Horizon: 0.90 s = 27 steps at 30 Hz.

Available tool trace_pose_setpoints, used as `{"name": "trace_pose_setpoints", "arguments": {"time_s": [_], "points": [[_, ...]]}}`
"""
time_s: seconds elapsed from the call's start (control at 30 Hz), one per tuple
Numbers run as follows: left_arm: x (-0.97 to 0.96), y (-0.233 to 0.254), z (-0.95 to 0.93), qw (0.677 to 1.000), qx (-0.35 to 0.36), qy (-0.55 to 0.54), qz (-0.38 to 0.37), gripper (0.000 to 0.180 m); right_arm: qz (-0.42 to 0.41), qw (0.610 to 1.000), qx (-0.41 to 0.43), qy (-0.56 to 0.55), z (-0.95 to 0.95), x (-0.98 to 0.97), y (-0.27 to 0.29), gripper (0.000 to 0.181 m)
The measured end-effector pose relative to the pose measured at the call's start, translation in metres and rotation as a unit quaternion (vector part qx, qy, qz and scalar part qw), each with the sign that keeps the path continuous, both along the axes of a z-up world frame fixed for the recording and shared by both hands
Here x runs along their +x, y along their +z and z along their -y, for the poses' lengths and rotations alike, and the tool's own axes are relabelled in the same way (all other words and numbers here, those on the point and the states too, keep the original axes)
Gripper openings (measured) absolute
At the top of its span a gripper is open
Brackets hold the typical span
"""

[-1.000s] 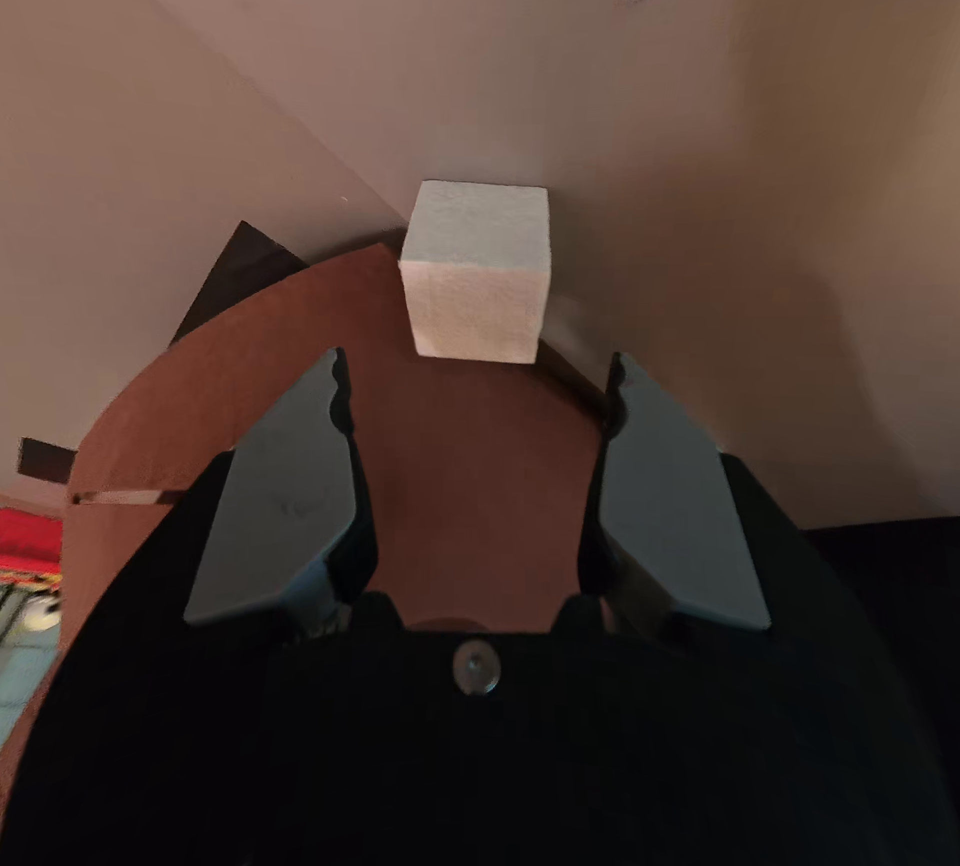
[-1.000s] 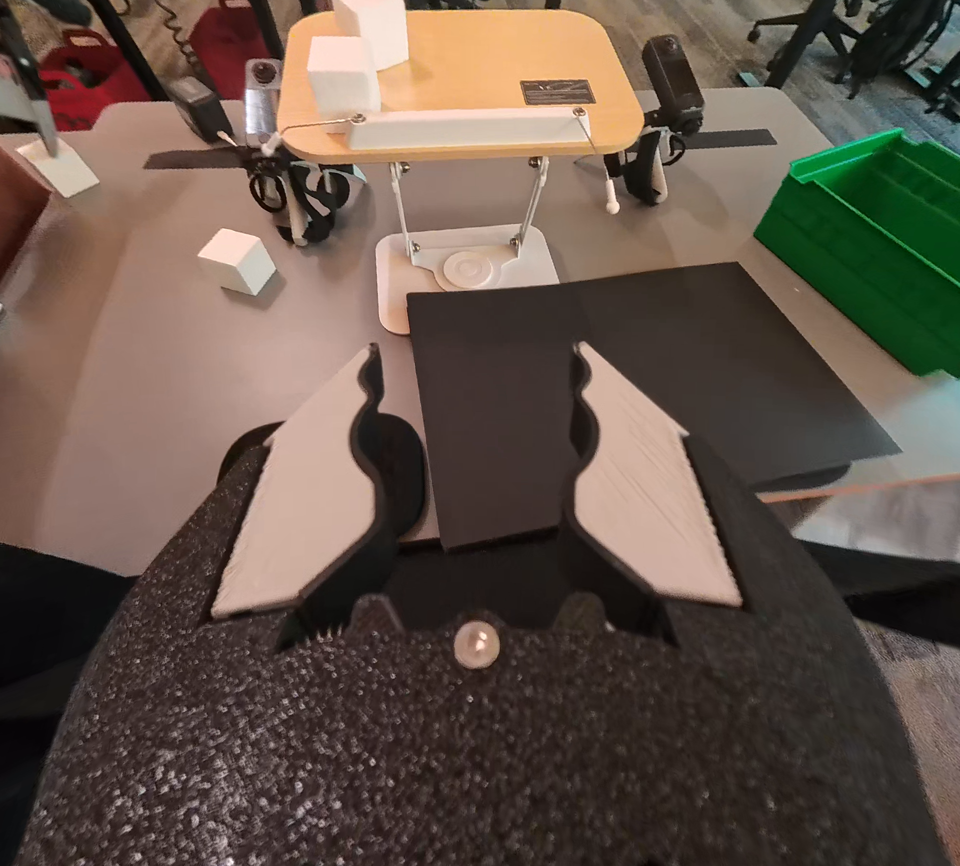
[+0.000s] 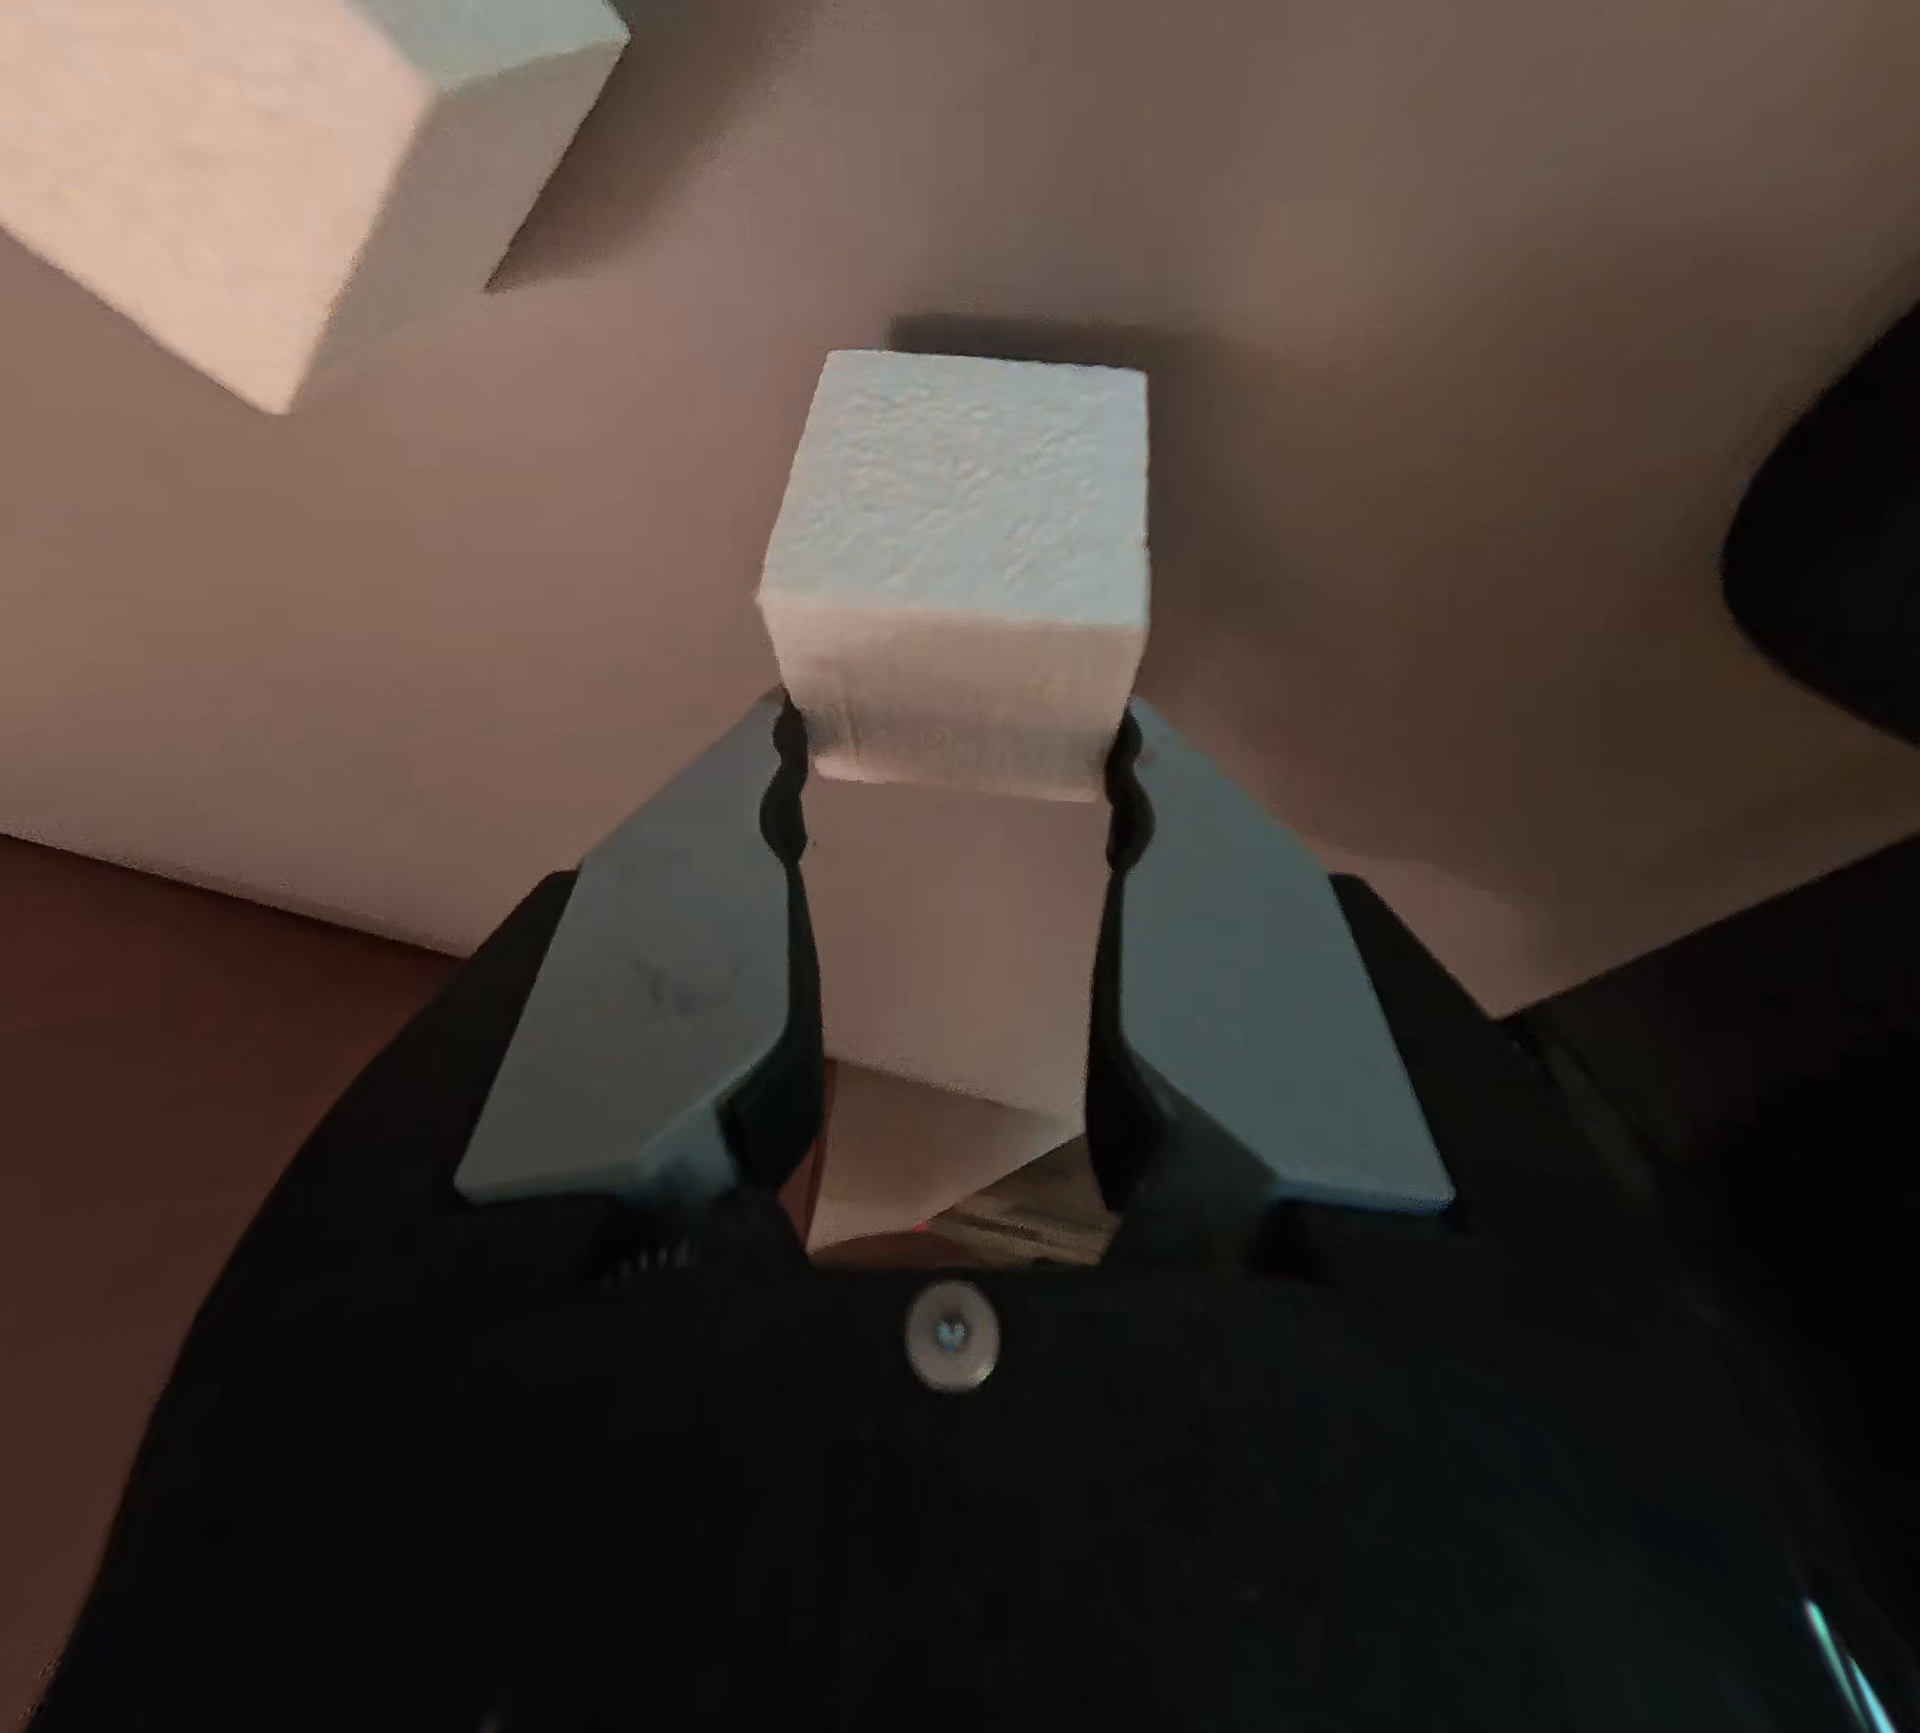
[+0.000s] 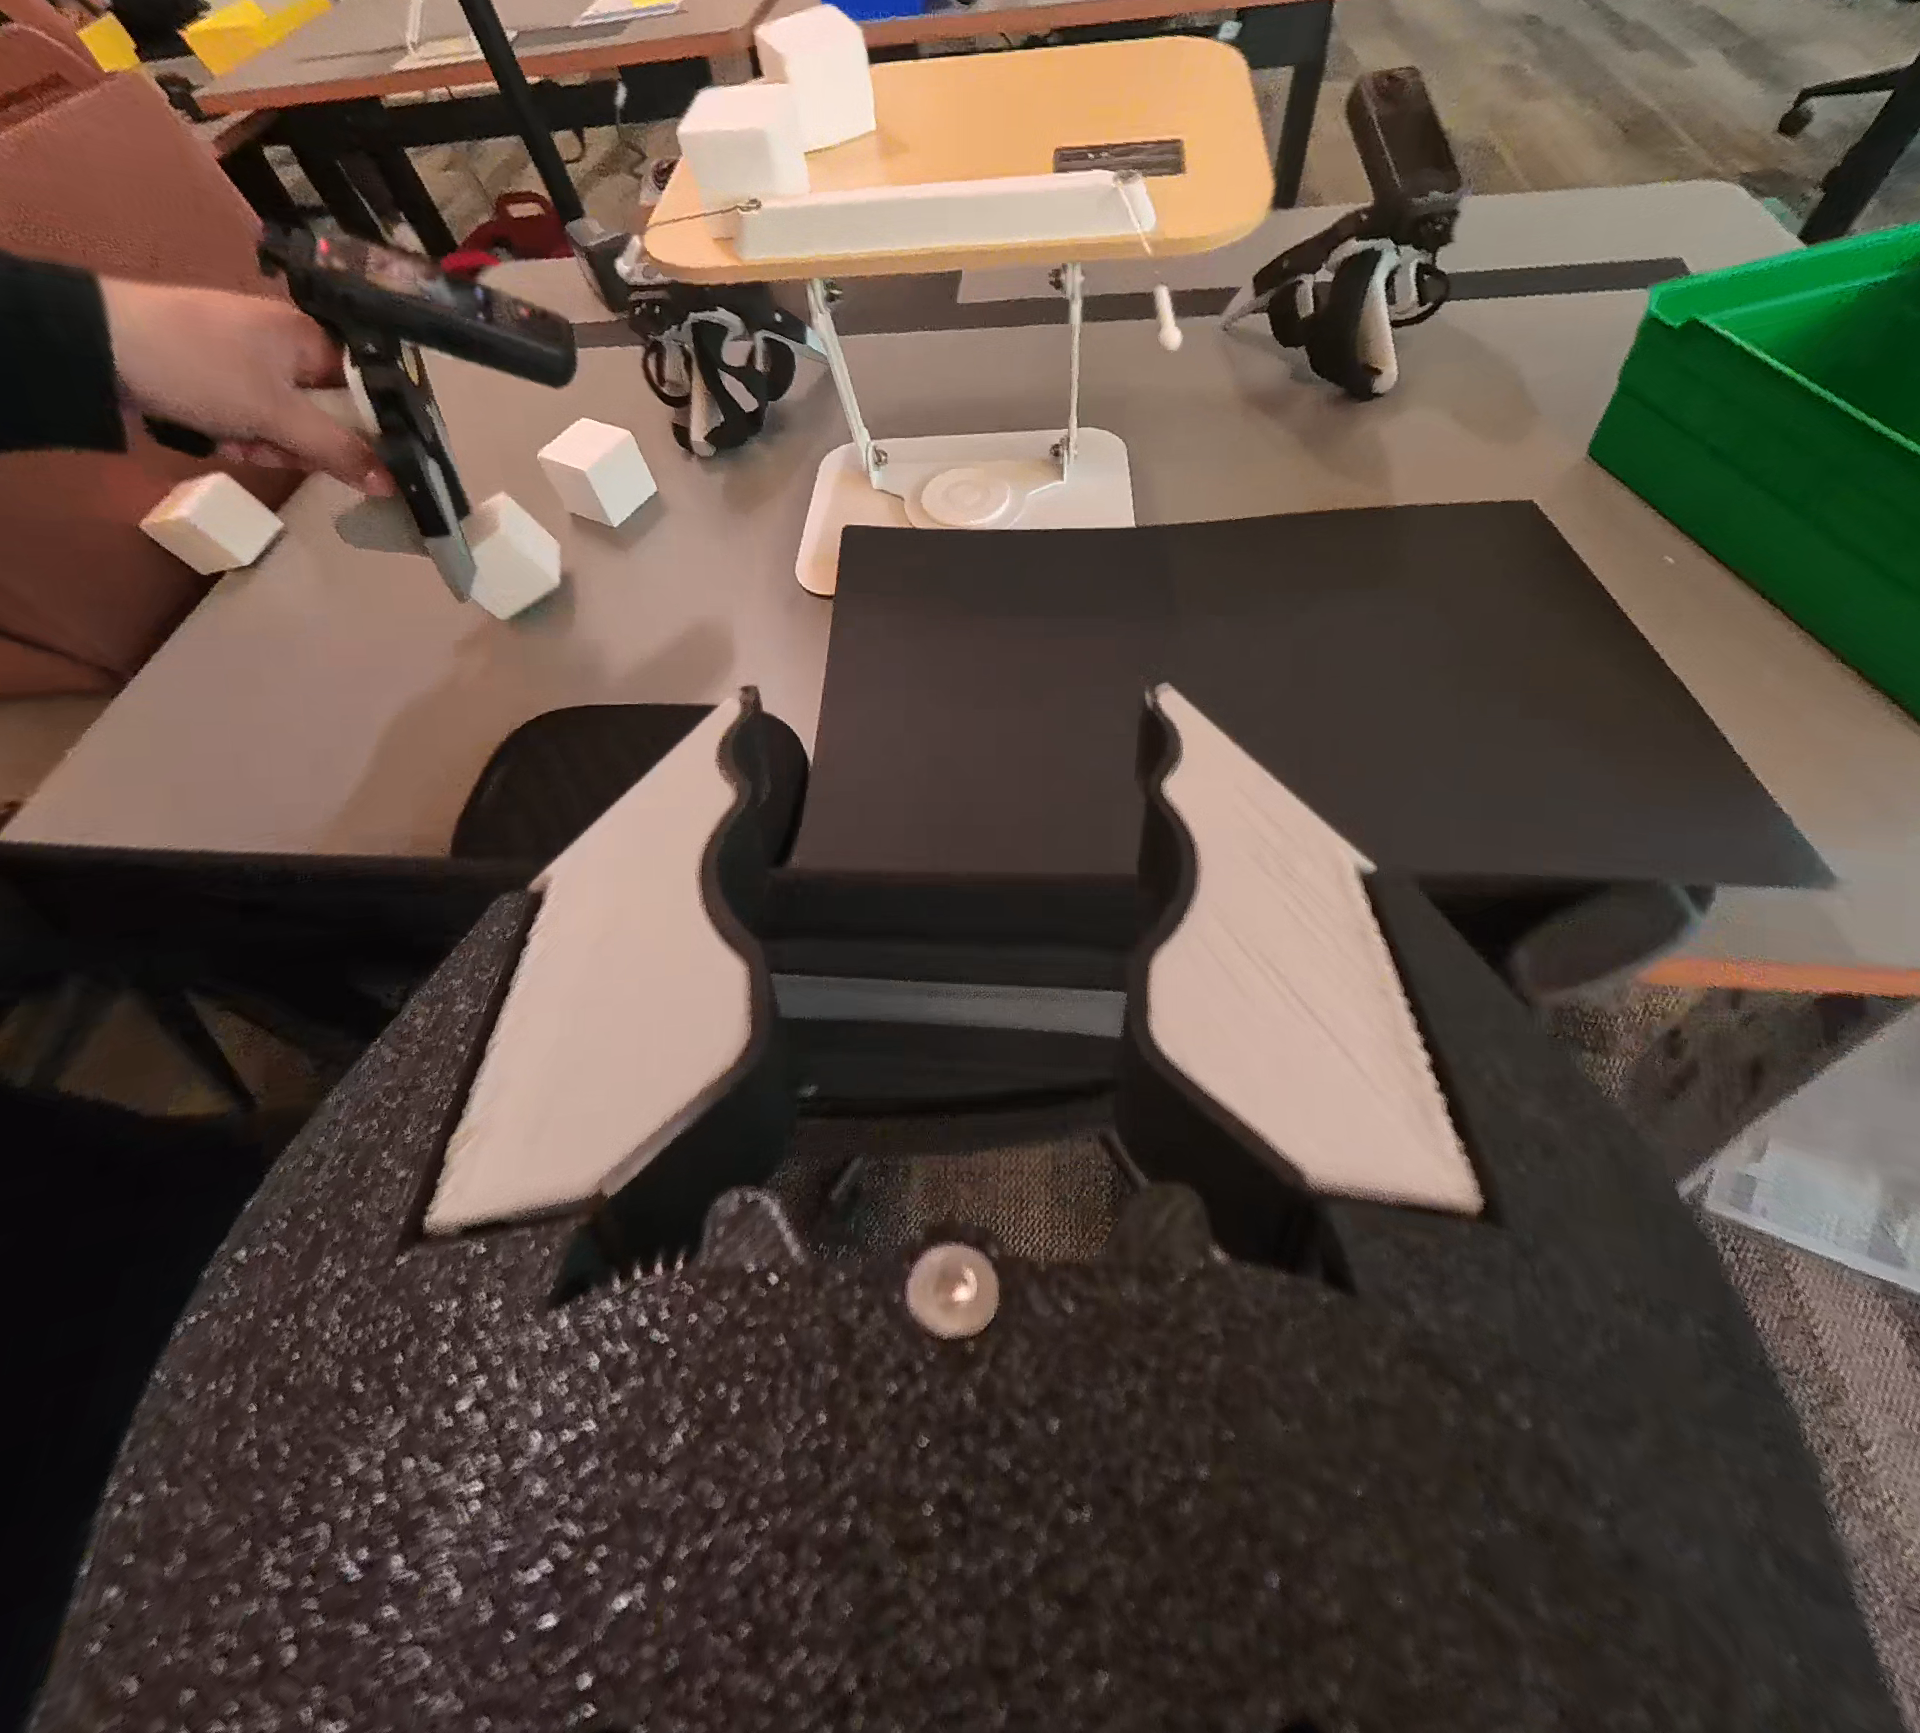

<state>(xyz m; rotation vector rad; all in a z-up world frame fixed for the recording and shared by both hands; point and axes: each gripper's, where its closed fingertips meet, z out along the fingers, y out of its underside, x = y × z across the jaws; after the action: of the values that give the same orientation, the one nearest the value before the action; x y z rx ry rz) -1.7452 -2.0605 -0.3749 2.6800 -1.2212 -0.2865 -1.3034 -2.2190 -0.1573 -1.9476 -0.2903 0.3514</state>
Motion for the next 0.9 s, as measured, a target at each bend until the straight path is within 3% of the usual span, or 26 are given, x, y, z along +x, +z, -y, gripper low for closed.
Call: {"name": "trace_pose_setpoints", "arguments": {"time_s": [0.13,0.27,0.47,0.6,0.9], "points": [[0.008,-0.006,0.007,1.0,0.009,0.005,0.006,0.061,-0.004,1.0,0.004,-0.022,0.013,0.026,0.008,0.071],[0.007,0.009,0.001,0.999,0.016,0.011,0.028,0.084,0.0,0.998,0.016,-0.057,0.021,0.039,0.016,0.071],[-0.005,0.059,-0.019,0.994,0.067,-0.012,0.087,0.085,-0.015,0.996,0.022,-0.088,0.02,0.023,0.026,0.072],[-0.064,0.085,-0.032,0.993,0.071,-0.097,-0.012,0.087,0.008,0.996,0.025,-0.087,0.01,-0.001,0.034,0.071],[-0.158,0.068,-0.011,0.969,-0.063,-0.187,-0.151,0.1,0.045,0.995,0.025,-0.081,-0.005,-0.047,0.043,0.072]]}}
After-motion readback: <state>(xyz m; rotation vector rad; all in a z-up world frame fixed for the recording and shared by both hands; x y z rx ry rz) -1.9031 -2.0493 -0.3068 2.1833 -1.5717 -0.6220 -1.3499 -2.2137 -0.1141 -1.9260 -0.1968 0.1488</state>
